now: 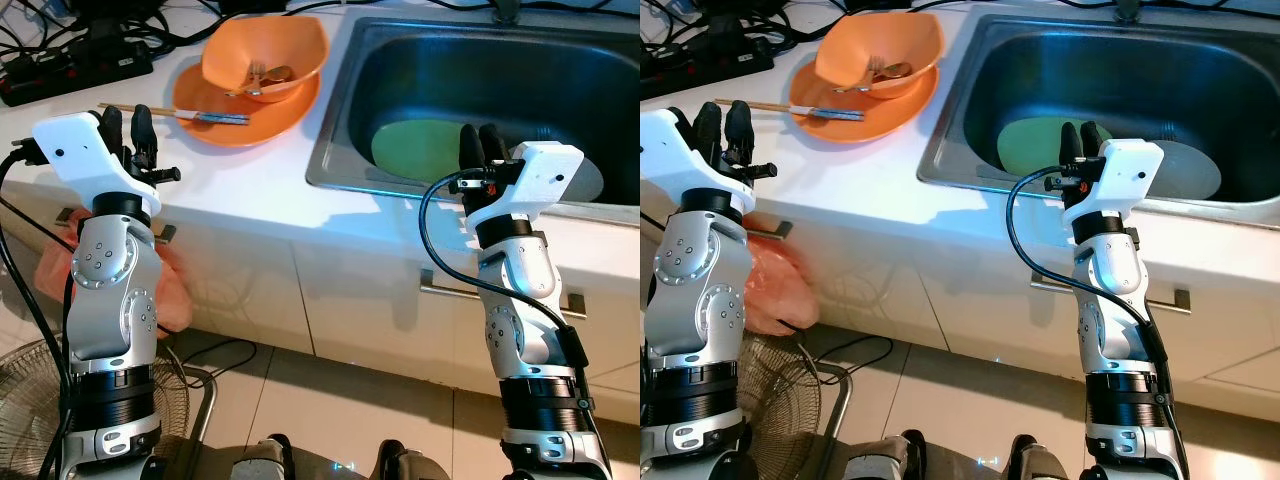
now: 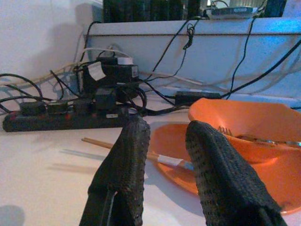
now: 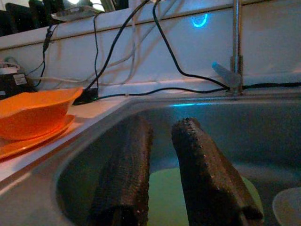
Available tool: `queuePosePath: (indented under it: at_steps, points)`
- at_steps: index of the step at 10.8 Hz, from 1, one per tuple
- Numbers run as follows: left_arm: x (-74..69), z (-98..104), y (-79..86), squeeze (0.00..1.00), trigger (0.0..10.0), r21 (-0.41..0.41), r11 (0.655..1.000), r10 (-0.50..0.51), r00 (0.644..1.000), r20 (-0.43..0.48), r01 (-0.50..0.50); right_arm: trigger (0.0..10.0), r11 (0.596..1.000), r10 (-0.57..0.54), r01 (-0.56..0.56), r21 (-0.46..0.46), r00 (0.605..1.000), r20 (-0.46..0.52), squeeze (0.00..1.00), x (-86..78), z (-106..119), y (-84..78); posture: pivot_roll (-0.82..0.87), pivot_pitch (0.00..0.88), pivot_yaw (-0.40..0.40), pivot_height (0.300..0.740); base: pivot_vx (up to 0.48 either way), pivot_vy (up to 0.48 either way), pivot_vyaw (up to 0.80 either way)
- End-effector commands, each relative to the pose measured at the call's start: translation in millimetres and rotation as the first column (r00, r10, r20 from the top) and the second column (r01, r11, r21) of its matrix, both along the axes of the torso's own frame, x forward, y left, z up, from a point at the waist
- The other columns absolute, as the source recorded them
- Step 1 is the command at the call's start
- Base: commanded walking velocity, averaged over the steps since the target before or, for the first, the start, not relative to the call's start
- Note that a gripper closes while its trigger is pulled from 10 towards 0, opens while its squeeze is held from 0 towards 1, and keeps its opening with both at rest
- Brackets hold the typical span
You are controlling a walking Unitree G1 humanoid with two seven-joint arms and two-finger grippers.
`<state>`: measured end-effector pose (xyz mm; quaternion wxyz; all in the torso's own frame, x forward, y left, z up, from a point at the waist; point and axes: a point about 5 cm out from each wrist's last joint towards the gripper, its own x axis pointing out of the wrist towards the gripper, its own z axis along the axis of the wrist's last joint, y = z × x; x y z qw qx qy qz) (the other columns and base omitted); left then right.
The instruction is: Kitchen organization
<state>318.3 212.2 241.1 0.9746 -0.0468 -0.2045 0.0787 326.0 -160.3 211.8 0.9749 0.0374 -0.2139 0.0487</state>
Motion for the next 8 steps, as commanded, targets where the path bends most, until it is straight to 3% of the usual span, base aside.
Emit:
queuePosePath:
  at_steps: [1,8]
  points:
    - [-0.9,1.4,1.6,0.00,10.0,0.009,1.000,0.018,1.000,0.002,-0.018,10.0,1.000,0.000,0.000,-0.002,1.000,-0.003,0.00,0.1,-0.8,0.8,0.15,0.180,0.086,0.740,0.300,0.000,0.00]
    - [-0.7,0.7,1.9,0.00,10.0,0.016,1.000,0.020,1.000,-0.001,-0.020,10.0,1.000,0.004,-0.004,-0.001,1.000,-0.002,0.00,0.2,-0.9,1.6,0.16,0.182,0.083,0.740,0.373,0.000,0.00]
